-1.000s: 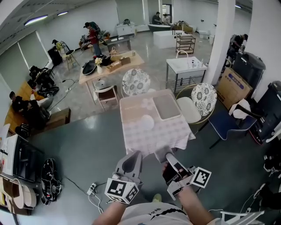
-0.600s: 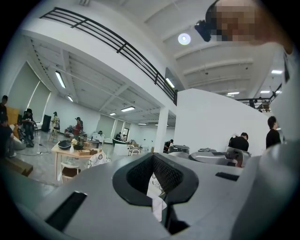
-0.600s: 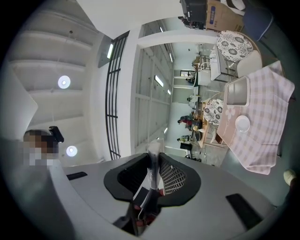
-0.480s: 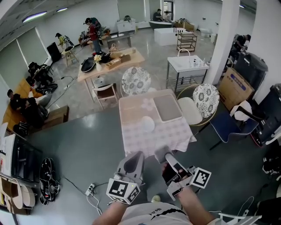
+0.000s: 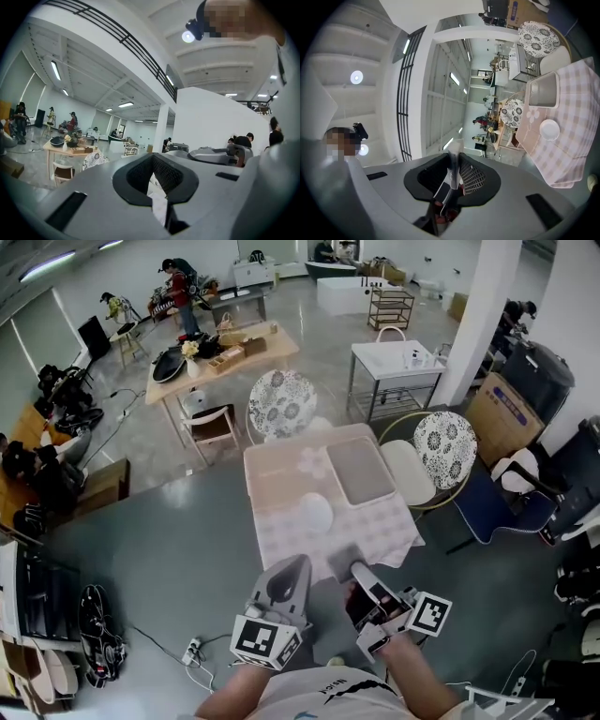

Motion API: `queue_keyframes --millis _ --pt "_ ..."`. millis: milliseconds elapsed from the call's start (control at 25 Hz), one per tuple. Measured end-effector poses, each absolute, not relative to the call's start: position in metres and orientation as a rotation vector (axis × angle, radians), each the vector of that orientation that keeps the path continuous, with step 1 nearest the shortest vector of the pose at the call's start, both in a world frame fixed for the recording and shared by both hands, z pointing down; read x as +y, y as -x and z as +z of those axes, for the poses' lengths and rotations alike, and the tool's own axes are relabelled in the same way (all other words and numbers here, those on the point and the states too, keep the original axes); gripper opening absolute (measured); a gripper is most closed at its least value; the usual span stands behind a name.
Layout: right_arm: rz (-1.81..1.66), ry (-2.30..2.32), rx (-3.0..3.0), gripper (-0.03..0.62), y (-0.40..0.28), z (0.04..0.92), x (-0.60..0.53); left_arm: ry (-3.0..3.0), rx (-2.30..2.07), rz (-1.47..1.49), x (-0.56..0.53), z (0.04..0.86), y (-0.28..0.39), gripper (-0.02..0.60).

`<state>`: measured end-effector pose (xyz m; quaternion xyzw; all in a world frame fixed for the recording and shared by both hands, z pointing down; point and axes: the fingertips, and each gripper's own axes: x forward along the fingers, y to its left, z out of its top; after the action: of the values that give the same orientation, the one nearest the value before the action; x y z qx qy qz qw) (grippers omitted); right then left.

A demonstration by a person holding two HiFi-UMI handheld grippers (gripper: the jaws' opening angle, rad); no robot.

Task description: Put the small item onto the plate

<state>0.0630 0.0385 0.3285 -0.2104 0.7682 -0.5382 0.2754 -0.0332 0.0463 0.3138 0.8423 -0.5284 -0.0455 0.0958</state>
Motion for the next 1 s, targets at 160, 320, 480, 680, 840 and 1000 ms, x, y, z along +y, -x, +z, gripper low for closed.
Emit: queue_keyframes --millis 160,320,480,680,840,1000 --pt "-1.453 0.613 2.072 0.084 -0.040 0.336 -0.002 -2.509 -1.512 -0.129 0.001 0.324 0.053 0.006" --pt "-1.438 0.673 2.077 0.084 -0.026 0.348 -0.037 -2.533 -1.473 -0.131 -0.036 0.334 0.069 0.006" --pt "-1.438 0.729 2.084 0.084 -0.015 0.373 -0.067 -2.542 -1.443 -0.101 -0.067 0.360 0.081 0.006" --pt "-1.489 0.778 2.066 0.084 -0.009 0.409 -0.096 -2.522 -1.395 -0.077 -0.098 0.391 0.082 0.006" --pt "-1.533 0.820 2.058 0.084 -0.010 0.449 -0.115 -2.494 -1.375 -0.057 -0.118 0.416 0.077 0.006" --pt "-1.587 0.864 2.045 0.084 -0.012 0.496 -0.141 -2.483 -1.382 -0.021 -0.145 0.445 0.075 0.006"
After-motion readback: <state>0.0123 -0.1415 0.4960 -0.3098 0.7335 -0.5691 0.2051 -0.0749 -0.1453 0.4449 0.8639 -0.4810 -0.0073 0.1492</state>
